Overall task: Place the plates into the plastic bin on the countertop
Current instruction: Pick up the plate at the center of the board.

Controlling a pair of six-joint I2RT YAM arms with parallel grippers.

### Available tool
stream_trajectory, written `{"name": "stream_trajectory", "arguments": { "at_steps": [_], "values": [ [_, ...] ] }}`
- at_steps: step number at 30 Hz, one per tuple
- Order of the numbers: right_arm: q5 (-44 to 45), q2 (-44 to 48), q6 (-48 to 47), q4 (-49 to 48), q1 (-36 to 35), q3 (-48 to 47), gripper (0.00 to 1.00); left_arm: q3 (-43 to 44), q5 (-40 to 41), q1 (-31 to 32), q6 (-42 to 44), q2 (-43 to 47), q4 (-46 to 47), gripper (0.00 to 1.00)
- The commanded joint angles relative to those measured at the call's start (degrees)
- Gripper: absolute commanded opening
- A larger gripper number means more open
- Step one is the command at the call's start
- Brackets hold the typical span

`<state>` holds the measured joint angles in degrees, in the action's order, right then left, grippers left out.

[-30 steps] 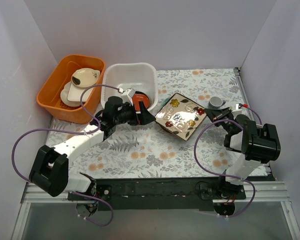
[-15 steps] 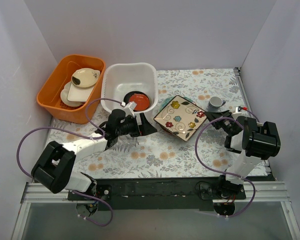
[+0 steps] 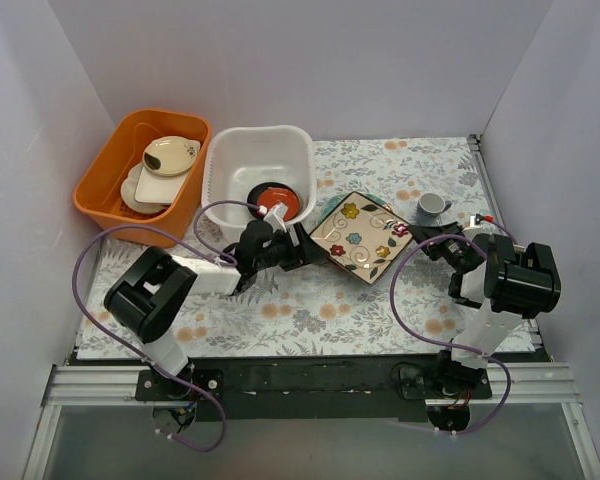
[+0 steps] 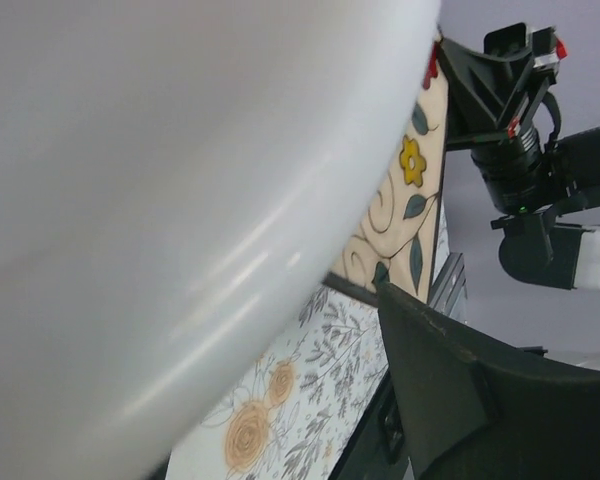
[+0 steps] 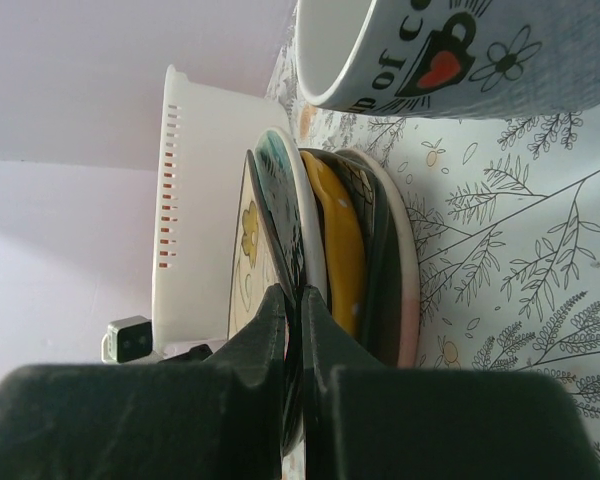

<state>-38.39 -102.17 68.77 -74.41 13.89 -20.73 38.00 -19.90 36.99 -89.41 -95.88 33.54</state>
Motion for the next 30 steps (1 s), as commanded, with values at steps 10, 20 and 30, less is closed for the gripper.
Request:
{"name": "stream_trajectory", "arguments": {
  "at_steps": [10,20,30],
  "values": [
    [-8.81,-0.22,-2.24,-9.7,-0.97,1.83,0.01,8.05,2.06,1.94,-2.7,-6.86,5.39,0.47],
    [-10.03,-0.66,-0.57,-12.25,-0.97,2.8,0.01,9.82,0.39,3.08,-3.85,-7.49,5.57,0.01],
    [-12.14,3.02,-0.57,-12.16,-0.88,4.91,0.01,6.74,0.56,4.31,-3.93,-3.18,4.52,0.0]
  ]
}}
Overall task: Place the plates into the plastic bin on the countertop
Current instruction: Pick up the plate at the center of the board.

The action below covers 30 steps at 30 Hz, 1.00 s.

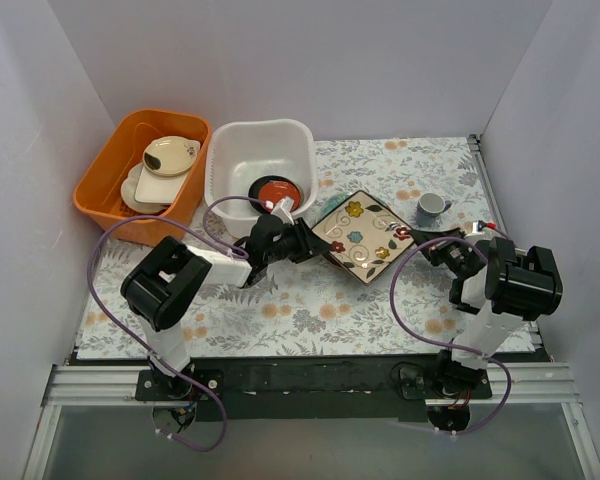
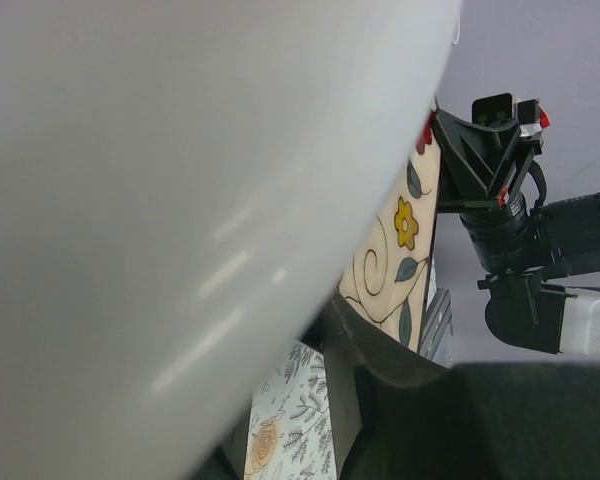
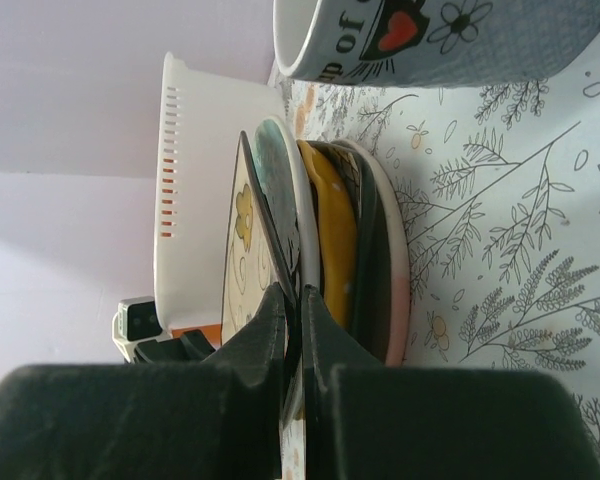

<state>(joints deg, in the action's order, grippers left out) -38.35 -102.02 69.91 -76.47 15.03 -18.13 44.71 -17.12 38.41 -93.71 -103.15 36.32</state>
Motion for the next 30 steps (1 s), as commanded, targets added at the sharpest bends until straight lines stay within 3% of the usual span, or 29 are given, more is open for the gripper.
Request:
{"name": "stream_trajectory", "arguments": {
  "at_steps": [1,10,20,30],
  "values": [
    [-12.28,3.4,-1.71,-9.5,-2.11,2.4,0.01,-0.15,-2.04,3.07,0.55,5.23,1.65,0.0],
    [-13.16,13.14,-3.72,-4.31,-2.11,4.59,0.01,-3.13,-0.28,5.26,0.11,9.9,1.92,0.0],
    [-11.4,25.37,-14.44,15.55,-2.11,5.39,0.01,-5.16,1.74,7.29,-0.6,12.71,2.88,0.0],
    [-12.98,30.37,-15.94,19.15,-2.11,7.58,0.01,-6.74,4.12,8.69,-0.42,16.14,3.5,0.0]
  ]
}}
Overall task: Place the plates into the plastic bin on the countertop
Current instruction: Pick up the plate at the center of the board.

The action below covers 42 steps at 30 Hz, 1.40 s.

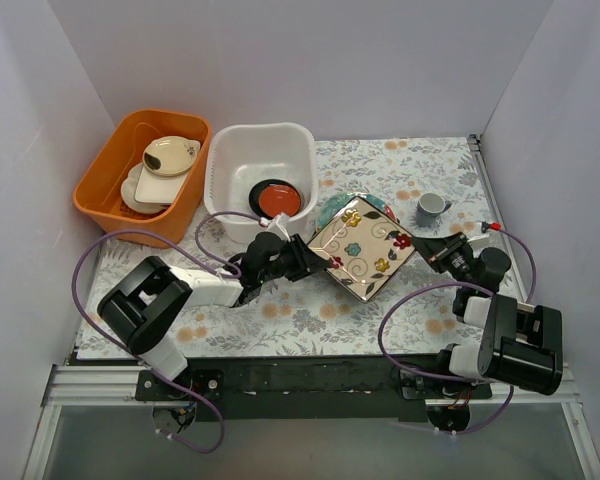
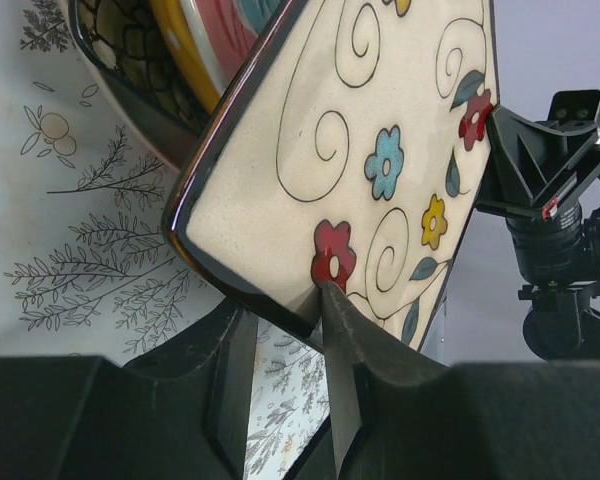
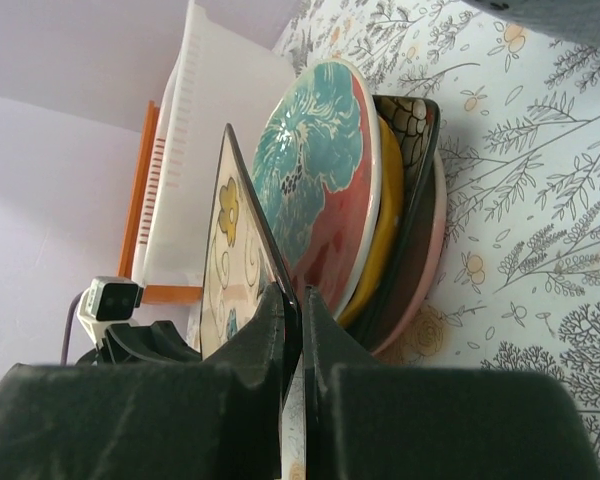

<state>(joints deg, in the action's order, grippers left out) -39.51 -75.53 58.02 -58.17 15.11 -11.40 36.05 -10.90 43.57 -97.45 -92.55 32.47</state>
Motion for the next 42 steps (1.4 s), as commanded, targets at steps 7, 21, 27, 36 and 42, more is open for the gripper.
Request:
{"name": "stream_trajectory", "arguments": {
  "at_steps": [7,21,27,36,42],
  "values": [
    [-12.26,12.06,-8.44,12.1,-2.19,-0.46,0.01,3.06,-1.24,4.94,4.46,6.95,6.91,0.0],
    [-13.75,17.96,-11.08,20.82,-2.2,-1.08,0.01,1.92,1.93,6.09,7.71,12.57,9.89,0.0],
    [-14.72,18.92,-10.82,20.47,-2.37,0.06,0.01,2.35,2.46,6.44,8.07,11.7,14.9,0.0],
    [-15.42,21.56,-10.21,20.56,-2.54,1.03,0.01,3.85,1.84,7.32,6.13,7.39,24.56,0.17],
    [-15.25,21.74,-10.21,20.29,-2.55,1.64,0.01,4.02,2.72,8.19,4.28,5.37,30.46,0.26]
  ]
}}
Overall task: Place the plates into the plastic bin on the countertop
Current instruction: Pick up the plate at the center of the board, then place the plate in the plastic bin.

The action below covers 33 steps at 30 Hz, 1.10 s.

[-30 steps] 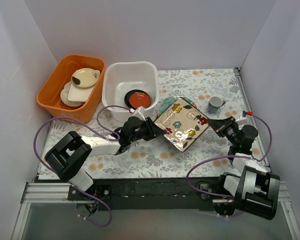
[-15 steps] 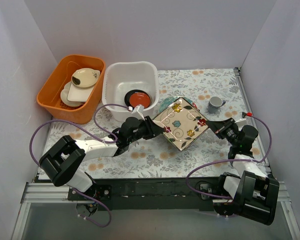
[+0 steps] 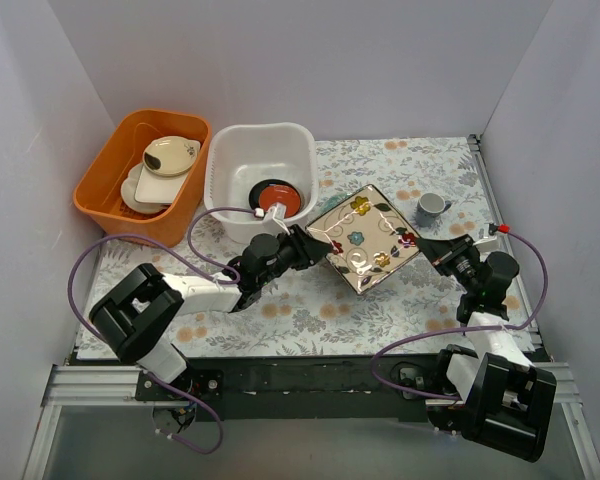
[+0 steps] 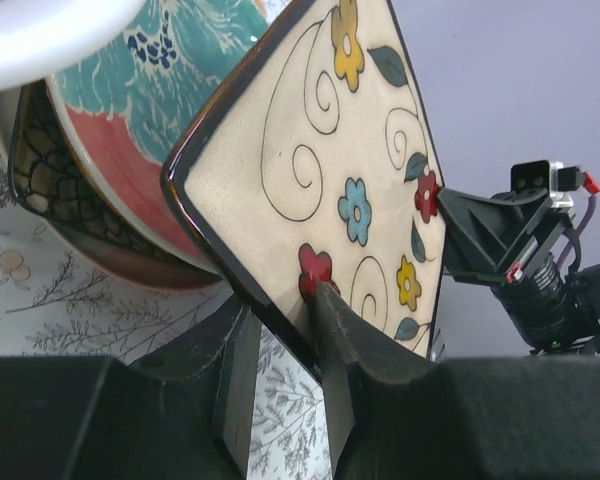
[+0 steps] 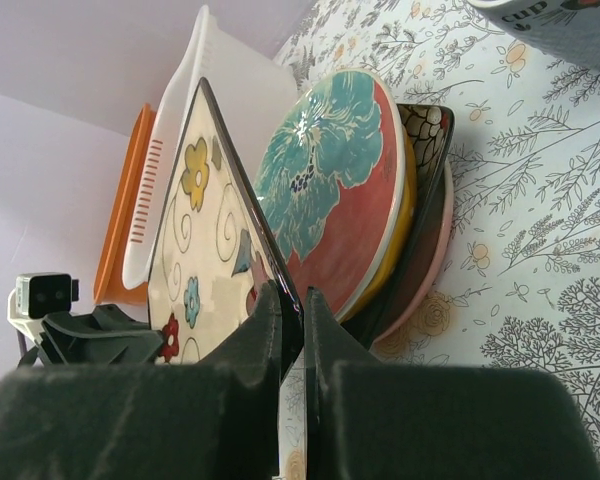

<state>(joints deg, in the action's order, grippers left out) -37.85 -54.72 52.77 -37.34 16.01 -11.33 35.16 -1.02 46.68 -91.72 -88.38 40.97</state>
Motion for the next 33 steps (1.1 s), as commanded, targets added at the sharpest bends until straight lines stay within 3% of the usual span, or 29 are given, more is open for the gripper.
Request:
{"name": "stream_trajectory", "arguments": {
  "at_steps": [1,4,7,8,10,26,30,33],
  "values": [
    [-16.82,0.84,-4.96,-0.54,-3.53,1.49,0.01,5.01,-7.42,5.09,-1.62,0.93,22.92,0.29],
    [-16.91,0.84,-4.96,-0.63,-3.53,1.75,0.01,5.27,-7.16,5.09,-2.4,0.58,23.98,0.44],
    [-16.82,0.67,-4.87,-0.71,-3.62,1.93,0.01,5.71,-7.42,5.18,-2.5,0.31,23.72,0.31],
    [-16.82,0.67,-4.87,-0.8,-3.62,2.1,0.01,5.8,-7.51,5.18,-2.5,0.31,23.54,0.16],
    [-16.56,0.58,-4.96,-0.89,-3.62,2.19,0.01,5.89,-7.42,5.18,-2.67,0.4,23.1,0.01],
    [-16.21,0.67,-4.44,-3.78,-3.53,2.89,0.03,5.36,-3.91,5.18,-1.53,6.37,15.9,0.0],
    [-16.03,0.49,-3.64,-5.9,-3.53,3.77,0.3,5.89,-1.36,5.09,-0.39,7.61,12.56,0.0],
    [-15.94,0.4,-3.47,-6.16,-3.53,4.12,0.43,6.15,0.22,4.74,0.4,8.48,11.24,0.0]
  ]
}}
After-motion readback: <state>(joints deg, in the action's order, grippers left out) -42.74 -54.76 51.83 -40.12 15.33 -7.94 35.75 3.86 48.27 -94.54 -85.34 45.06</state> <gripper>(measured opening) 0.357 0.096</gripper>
